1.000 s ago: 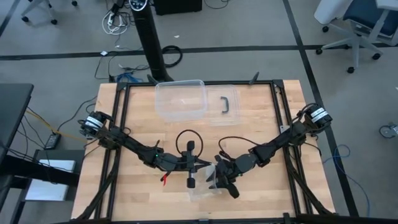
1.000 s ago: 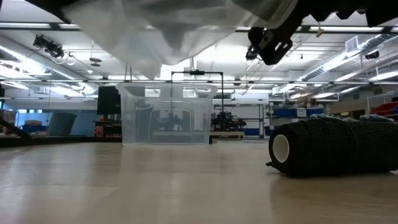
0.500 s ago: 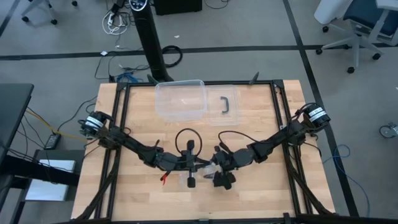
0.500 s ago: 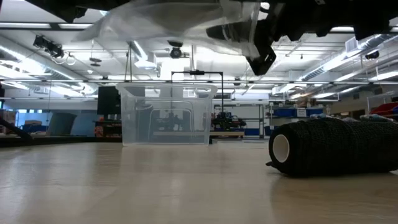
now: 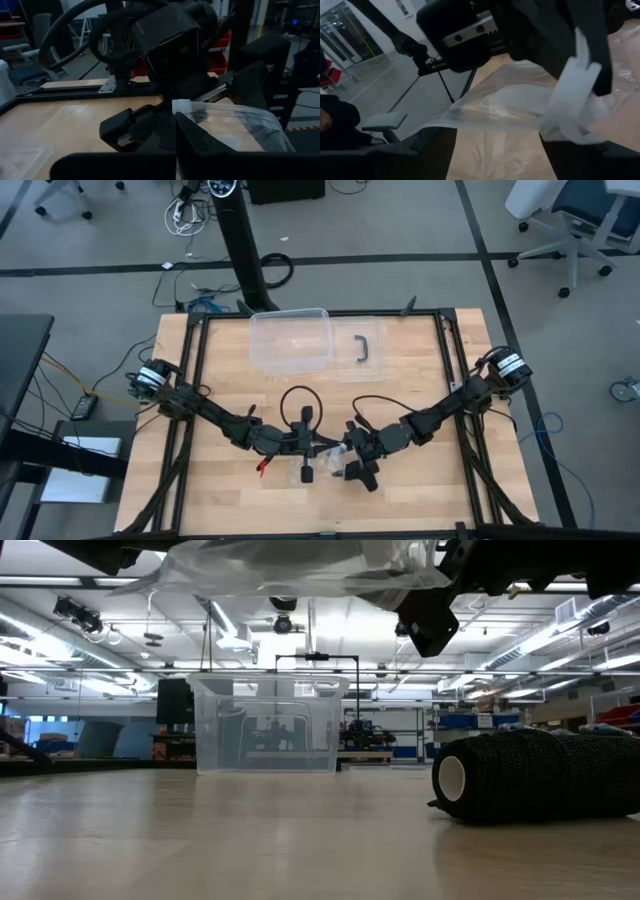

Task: Roll bandage
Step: Open the transparent zip bag

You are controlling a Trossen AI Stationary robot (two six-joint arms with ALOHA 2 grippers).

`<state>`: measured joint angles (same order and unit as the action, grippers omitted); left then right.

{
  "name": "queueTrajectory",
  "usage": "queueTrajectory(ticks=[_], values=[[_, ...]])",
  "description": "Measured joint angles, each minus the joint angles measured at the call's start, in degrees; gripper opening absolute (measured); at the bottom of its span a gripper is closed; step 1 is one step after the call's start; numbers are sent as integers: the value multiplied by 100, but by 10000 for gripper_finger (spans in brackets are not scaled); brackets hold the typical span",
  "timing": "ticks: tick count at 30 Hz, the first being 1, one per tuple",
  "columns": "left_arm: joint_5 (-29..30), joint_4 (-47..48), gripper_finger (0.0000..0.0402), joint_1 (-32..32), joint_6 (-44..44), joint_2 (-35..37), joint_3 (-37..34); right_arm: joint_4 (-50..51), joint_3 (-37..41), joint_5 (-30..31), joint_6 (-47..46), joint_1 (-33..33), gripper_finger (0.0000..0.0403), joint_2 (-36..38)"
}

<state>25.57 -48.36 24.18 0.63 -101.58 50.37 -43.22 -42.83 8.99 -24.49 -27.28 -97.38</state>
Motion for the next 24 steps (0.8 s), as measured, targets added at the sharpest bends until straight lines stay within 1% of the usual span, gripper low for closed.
queueTrajectory(ticks=[5, 7, 13, 18, 24], values=[[-73, 26, 0, 68, -44, 0, -13, 85, 0, -20, 27, -14, 277, 0], [-67, -135, 0, 114, 44, 0, -101, 143, -2, -20, 85, -35, 277, 0], [-130, -1201, 0, 192, 65, 0, -711, 434, -2, -128, 280, -150, 287, 128], [-602, -2070, 0, 186, 66, -7, -1172, 739, -5, -85, 382, -170, 297, 288], [-613, -1938, 0, 183, 45, -7, -1215, 869, -9, -327, 382, 16, 296, 293]])
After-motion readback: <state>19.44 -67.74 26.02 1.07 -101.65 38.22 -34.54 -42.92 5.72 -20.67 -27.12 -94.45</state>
